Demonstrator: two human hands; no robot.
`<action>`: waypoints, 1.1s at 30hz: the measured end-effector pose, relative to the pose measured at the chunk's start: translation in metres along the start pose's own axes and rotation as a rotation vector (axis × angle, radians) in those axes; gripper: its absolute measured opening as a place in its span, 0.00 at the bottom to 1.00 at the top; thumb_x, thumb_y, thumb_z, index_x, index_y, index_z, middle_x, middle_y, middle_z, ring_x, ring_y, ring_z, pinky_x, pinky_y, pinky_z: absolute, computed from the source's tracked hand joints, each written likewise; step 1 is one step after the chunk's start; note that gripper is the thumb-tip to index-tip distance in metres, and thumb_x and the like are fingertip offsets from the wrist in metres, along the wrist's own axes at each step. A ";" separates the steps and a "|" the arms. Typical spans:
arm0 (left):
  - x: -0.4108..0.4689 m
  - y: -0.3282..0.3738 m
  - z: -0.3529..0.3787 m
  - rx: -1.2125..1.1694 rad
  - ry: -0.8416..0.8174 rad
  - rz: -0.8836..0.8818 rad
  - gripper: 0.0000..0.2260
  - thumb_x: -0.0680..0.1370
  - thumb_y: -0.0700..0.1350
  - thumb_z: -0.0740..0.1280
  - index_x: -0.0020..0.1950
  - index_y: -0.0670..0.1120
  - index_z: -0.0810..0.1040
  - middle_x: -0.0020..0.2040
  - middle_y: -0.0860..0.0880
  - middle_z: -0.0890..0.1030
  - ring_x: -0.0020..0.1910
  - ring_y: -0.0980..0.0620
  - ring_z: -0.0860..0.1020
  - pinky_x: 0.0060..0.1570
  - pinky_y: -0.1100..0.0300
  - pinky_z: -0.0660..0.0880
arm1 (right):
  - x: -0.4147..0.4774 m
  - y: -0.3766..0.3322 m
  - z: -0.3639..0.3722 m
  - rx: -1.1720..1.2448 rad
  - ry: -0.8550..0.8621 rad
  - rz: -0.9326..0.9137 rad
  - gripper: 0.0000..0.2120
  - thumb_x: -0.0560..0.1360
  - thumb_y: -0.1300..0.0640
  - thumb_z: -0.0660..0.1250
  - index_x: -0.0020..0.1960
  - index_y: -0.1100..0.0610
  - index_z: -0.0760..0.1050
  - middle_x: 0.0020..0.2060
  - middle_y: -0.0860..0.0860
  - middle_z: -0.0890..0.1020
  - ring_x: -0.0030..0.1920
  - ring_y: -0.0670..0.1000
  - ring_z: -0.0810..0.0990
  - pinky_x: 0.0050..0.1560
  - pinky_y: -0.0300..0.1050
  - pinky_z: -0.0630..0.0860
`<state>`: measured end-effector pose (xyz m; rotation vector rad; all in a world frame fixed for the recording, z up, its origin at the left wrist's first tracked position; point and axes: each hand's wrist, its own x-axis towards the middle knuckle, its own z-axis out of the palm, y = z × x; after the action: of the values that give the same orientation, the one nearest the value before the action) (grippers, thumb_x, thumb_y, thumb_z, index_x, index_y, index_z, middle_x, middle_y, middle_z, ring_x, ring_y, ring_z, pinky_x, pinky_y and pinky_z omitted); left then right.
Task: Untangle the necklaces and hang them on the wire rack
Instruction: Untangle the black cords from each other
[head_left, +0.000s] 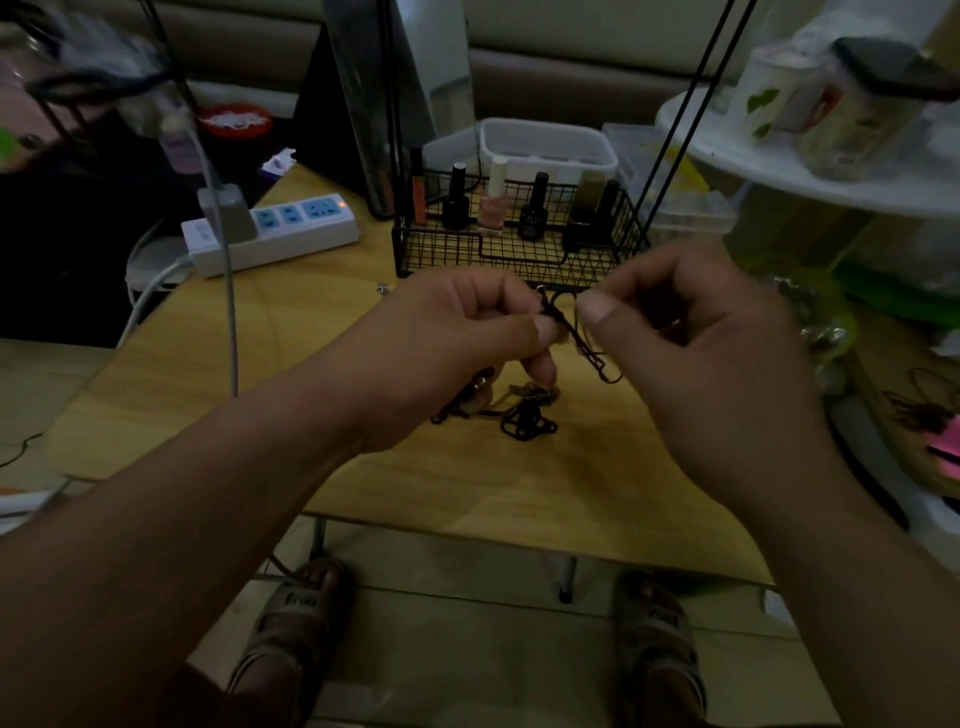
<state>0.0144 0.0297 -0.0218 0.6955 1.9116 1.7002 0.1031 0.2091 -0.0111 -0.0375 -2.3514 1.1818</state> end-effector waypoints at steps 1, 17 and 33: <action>0.000 0.000 0.000 0.014 0.011 0.006 0.06 0.81 0.40 0.69 0.44 0.45 0.80 0.39 0.45 0.85 0.28 0.50 0.68 0.27 0.59 0.66 | 0.000 0.001 0.002 -0.007 -0.050 0.003 0.03 0.77 0.50 0.73 0.47 0.47 0.80 0.42 0.44 0.81 0.43 0.43 0.79 0.40 0.31 0.73; -0.001 -0.002 0.004 0.199 0.077 0.097 0.07 0.83 0.44 0.68 0.49 0.46 0.84 0.40 0.48 0.87 0.29 0.46 0.69 0.28 0.58 0.66 | 0.002 0.012 0.010 -0.184 -0.021 -0.143 0.03 0.78 0.59 0.72 0.48 0.51 0.81 0.40 0.42 0.79 0.41 0.43 0.79 0.38 0.29 0.70; 0.000 -0.001 0.007 0.303 0.080 0.183 0.02 0.81 0.42 0.71 0.50 0.44 0.81 0.30 0.43 0.73 0.26 0.55 0.66 0.25 0.64 0.64 | 0.006 0.002 -0.001 0.181 -0.207 0.234 0.06 0.80 0.60 0.66 0.48 0.55 0.81 0.37 0.49 0.86 0.36 0.47 0.85 0.35 0.41 0.81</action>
<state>0.0190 0.0344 -0.0235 0.9539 2.2503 1.5779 0.0977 0.2131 -0.0096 -0.1369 -2.4572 1.5756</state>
